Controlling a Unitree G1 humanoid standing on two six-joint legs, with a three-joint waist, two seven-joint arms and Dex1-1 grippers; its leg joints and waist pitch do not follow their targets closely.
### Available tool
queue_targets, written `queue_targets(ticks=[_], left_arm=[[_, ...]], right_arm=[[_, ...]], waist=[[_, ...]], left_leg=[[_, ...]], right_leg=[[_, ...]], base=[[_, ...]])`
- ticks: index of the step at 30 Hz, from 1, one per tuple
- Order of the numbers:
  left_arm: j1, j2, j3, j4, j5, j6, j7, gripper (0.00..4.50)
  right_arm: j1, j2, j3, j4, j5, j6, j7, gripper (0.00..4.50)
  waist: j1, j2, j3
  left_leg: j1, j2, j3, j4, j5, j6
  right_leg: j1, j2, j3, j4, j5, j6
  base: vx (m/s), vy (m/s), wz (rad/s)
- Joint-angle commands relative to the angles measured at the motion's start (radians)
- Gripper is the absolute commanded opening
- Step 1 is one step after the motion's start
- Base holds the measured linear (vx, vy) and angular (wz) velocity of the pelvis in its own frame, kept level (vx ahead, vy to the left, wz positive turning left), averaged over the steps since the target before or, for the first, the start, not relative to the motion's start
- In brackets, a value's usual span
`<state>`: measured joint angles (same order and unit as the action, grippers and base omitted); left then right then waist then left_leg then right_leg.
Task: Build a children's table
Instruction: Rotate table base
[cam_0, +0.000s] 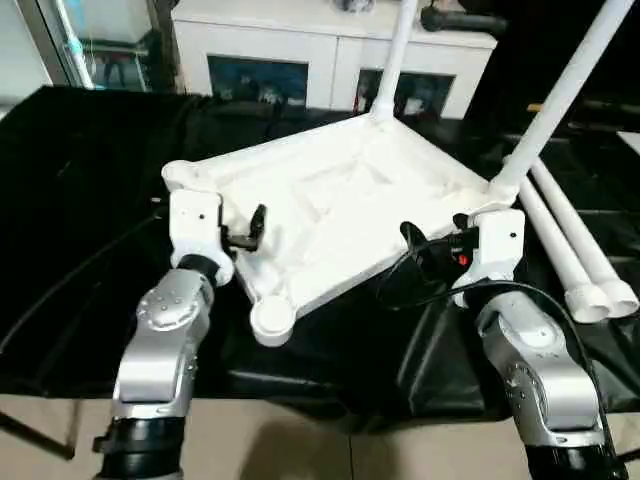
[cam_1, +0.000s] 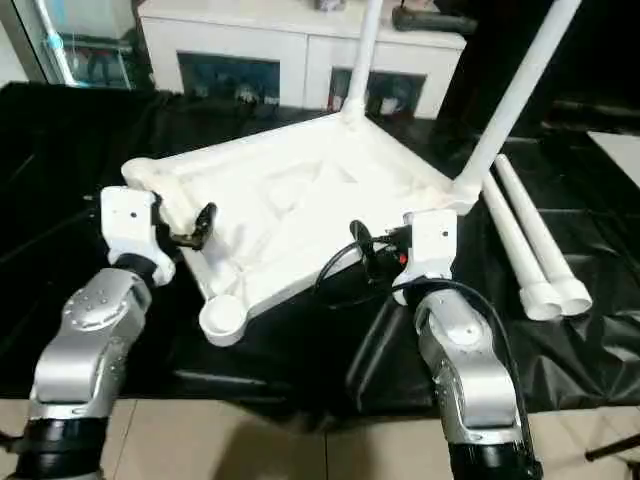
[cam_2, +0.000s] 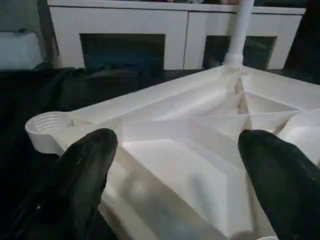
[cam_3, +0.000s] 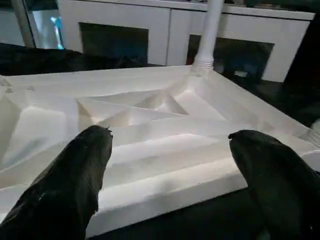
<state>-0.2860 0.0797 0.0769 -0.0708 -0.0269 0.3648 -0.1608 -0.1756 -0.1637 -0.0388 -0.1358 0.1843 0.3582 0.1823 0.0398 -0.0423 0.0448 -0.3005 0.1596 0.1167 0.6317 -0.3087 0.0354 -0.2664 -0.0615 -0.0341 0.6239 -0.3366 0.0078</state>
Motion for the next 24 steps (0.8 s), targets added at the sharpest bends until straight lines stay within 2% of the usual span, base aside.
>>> queue_targets(ticks=[1,2,3,4,5,6,7,8,9,10,11,12,13,14,15,16,17,18,19,20,21,22,23,24], left_arm=[[-0.009,0.003,-0.018,0.003,-0.004,0.009,-0.003,4.46],[-0.01,0.005,-0.02,0.005,-0.004,0.009,-0.005,4.46],[-0.01,0.005,-0.02,0.005,-0.005,0.01,-0.006,4.46],[-0.011,0.005,-0.021,0.005,-0.006,0.01,-0.006,4.46],[-0.015,0.008,-0.022,0.009,-0.009,0.009,-0.007,4.46],[-0.015,0.008,-0.022,0.009,-0.009,0.009,-0.007,4.46],[-0.018,0.01,-0.024,0.014,-0.011,0.009,-0.01,4.46],[-0.019,0.011,-0.025,0.014,-0.011,0.009,-0.011,4.46],[-0.021,0.011,-0.025,0.016,-0.011,0.009,-0.013,4.46],[-0.021,0.012,-0.025,0.016,-0.012,0.009,-0.013,4.46],[-0.023,0.013,-0.025,0.019,-0.013,0.009,-0.014,4.46],[-0.025,0.015,-0.027,0.022,-0.014,0.008,-0.016,4.46],[-0.026,0.016,-0.028,0.023,-0.014,0.007,-0.016,4.46],[-0.027,0.017,-0.028,0.025,-0.016,0.007,-0.017,4.46],[-0.029,0.019,-0.03,0.027,-0.016,0.007,-0.022,4.46],[-0.03,0.024,-0.034,0.029,-0.017,0.005,-0.03,4.46],[-0.031,0.027,-0.037,0.032,-0.02,0.002,-0.04,4.46],[-0.033,0.034,-0.044,0.033,-0.027,0.005,-0.064,4.46],[-0.032,0.045,-0.055,0.034,-0.036,-0.005,-0.1,4.46],[-0.032,0.091,-0.1,0.04,-0.05,0.005,-0.186,4.46],[-0.032,0.091,-0.1,0.04,-0.05,0.005,-0.186,4.46],[-0.037,0.131,-0.137,0.06,-0.036,0.003,-0.239,4.46],[-0.044,0.186,-0.182,0.092,-0.007,-0.006,-0.302,4.46],[-0.047,0.198,-0.19,0.102,-0.001,-0.005,-0.315,4.46]], right_arm=[[0.002,-0.001,-0.005,-0.005,-0.004,-0.003,-0.002,4.2],[0.005,0.0,-0.006,-0.007,-0.005,-0.003,-0.004,4.2],[0.006,0.001,-0.006,-0.007,-0.005,-0.003,-0.005,4.2],[0.007,0.001,-0.007,-0.008,-0.005,-0.003,-0.005,4.2],[0.011,0.005,-0.005,-0.01,-0.006,-0.003,-0.008,4.2],[0.011,0.005,-0.005,-0.01,-0.006,-0.003,-0.008,4.2],[0.016,0.008,-0.002,-0.015,-0.006,-0.002,-0.011,4.2],[0.018,0.009,-0.002,-0.017,-0.006,-0.001,-0.012,4.2],[0.02,0.013,-0.001,-0.021,-0.005,0.001,-0.013,4.2],[0.021,0.013,-0.001,-0.021,-0.005,0.001,-0.014,4.2],[0.023,0.017,0.0,-0.024,-0.004,0.003,-0.015,4.2],[0.027,0.02,0.002,-0.027,-0.005,0.002,-0.017,4.2],[0.028,0.021,0.003,-0.027,-0.005,0.002,-0.017,4.2],[0.028,0.022,0.004,-0.027,-0.004,0.002,-0.018,4.2],[0.028,0.023,0.003,-0.027,-0.005,0.003,-0.019,4.2],[0.028,0.025,0.003,-0.028,-0.005,0.003,-0.019,4.2],[0.028,0.026,0.003,-0.028,-0.005,0.004,-0.019,4.2],[0.028,0.026,0.002,-0.027,-0.004,0.004,-0.018,4.2],[0.027,0.024,0.0,-0.025,-0.002,0.005,-0.017,4.2],[0.024,0.02,-0.003,-0.021,0.001,0.009,-0.012,4.2],[0.024,0.02,-0.003,-0.021,0.001,0.009,-0.012,4.2],[0.019,0.018,-0.008,-0.017,0.007,0.017,-0.007,4.2],[0.014,0.011,-0.01,-0.011,0.012,0.027,0.002,4.2],[0.013,0.01,-0.009,-0.009,0.012,0.027,0.003,4.2]], waist=[[0.03,0.019,-0.063],[0.018,0.022,-0.067],[0.007,0.025,-0.072],[-0.029,0.033,-0.082],[-0.052,0.036,-0.078],[-0.056,0.028,-0.08],[-0.049,0.006,-0.075],[-0.004,-0.036,-0.062],[0.029,-0.022,-0.061],[0.041,-0.016,-0.054],[0.039,0.001,-0.045],[0.032,0.015,-0.049],[0.018,0.064,-0.055],[-0.032,0.084,-0.052],[-0.04,0.104,-0.062],[-0.056,0.085,-0.08],[-0.054,0.082,-0.076],[-0.054,0.061,-0.066],[-0.053,0.051,-0.063],[-0.042,0.012,-0.056],[-0.021,-0.011,-0.056],[0.011,-0.018,-0.072],[0.021,-0.007,-0.077],[0.01,0.014,-0.072]], left_leg=[[-0.063,-0.022,0.016,-0.032,0.185,0.15],[-0.019,-0.004,0.008,-0.054,0.217,0.106],[0.016,0.013,-0.01,-0.066,0.26,0.116],[0.11,0.065,-0.077,-0.07,0.382,0.247],[0.175,0.13,-0.134,-0.079,0.358,0.384],[0.175,0.14,-0.147,-0.078,0.359,0.422],[0.127,0.09,-0.105,-0.059,0.325,0.399],[-0.038,-0.072,0.007,0.021,0.161,0.289],[-0.126,-0.049,-0.006,0.106,0.03,0.171],[-0.131,-0.028,-0.017,0.112,0.023,0.096],[-0.142,0.0,-0.027,0.076,0.083,0.007],[-0.132,0.009,-0.025,0.033,0.121,-0.009],[-0.065,0.029,-0.019,-0.052,0.134,-0.008],[-0.019,0.079,-0.094,-0.104,0.083,0.12],[0.061,0.106,-0.13,-0.105,-0.007,0.171],[0.109,0.147,-0.177,-0.097,-0.029,0.308],[0.093,0.14,-0.165,-0.089,0.022,0.373],[0.064,0.134,-0.132,-0.104,0.02,0.384],[0.048,0.119,-0.112,-0.11,0.013,0.37],[-0.005,0.054,-0.053,-0.076,-0.024,0.282],[-0.053,0.009,-0.025,-0.042,-0.049,0.225],[-0.101,-0.02,-0.028,0.012,0.043,0.12],[-0.107,-0.007,-0.036,-0.023,0.193,0.033],[-0.097,0.0,-0.038,-0.046,0.276,-0.015]], right_leg=[[0.11,-0.043,0.068,-0.075,0.246,-0.244],[0.081,-0.006,0.034,-0.053,0.286,-0.234],[0.057,0.01,0.011,-0.032,0.305,-0.214],[-0.038,0.01,-0.022,0.02,0.25,-0.159],[-0.14,-0.03,-0.019,0.056,0.055,-0.107],[-0.152,-0.046,-0.012,0.067,0.026,-0.083],[-0.123,-0.069,0.014,0.024,0.099,-0.08],[0.045,-0.078,0.106,-0.055,0.198,-0.127],[0.126,-0.172,0.197,-0.096,0.265,-0.258],[0.121,-0.172,0.189,-0.098,0.295,-0.304],[0.109,-0.137,0.134,-0.089,0.297,-0.34],[0.1,-0.103,0.094,-0.084,0.256,-0.331],[0.068,-0.047,0.011,-0.086,0.096,-0.267],[0.022,0.021,-0.037,0.0,0.018,-0.186],[-0.052,0.018,-0.045,0.041,-0.05,-0.153],[-0.102,-0.007,-0.035,0.093,-0.063,-0.063],[-0.139,-0.017,-0.026,0.115,-0.022,0.013],[-0.148,-0.028,-0.015,0.113,0.042,0.035],[-0.144,-0.033,-0.008,0.095,0.082,0.028],[-0.112,-0.072,0.039,-0.017,0.187,-0.003],[-0.076,-0.11,0.085,-0.064,0.127,0.0],[0.007,-0.173,0.13,-0.072,0.092,0.019],[-0.003,-0.135,0.1,-0.03,0.301,0.033],[-0.021,-0.088,0.061,-0.006,0.521,0.019]], base=[[0.0,0.0,0.0],[0.0,0.0,0.0],[0.0,0.0,0.0],[0.07,-0.058,0.04],[0.049,-0.07,-0.01],[0.049,-0.07,-0.01],[0.018,-0.06,-0.03],[0.052,-0.032,0.18],[0.052,-0.032,0.18],[0.071,0.008,0.29],[0.0,0.0,0.0],[0.0,0.0,0.0],[0.0,0.0,0.0],[0.084,0.044,0.02],[0.084,0.044,0.02],[0.094,0.026,-0.03],[0.061,0.01,0.05],[0.061,0.01,0.05],[0.0,0.0,0.0],[0.001,-0.074,0.06],[0.001,-0.074,0.06],[0.012,-0.099,0.01],[0.035,-0.087,-0.12],[0.035,-0.087,-0.12]])
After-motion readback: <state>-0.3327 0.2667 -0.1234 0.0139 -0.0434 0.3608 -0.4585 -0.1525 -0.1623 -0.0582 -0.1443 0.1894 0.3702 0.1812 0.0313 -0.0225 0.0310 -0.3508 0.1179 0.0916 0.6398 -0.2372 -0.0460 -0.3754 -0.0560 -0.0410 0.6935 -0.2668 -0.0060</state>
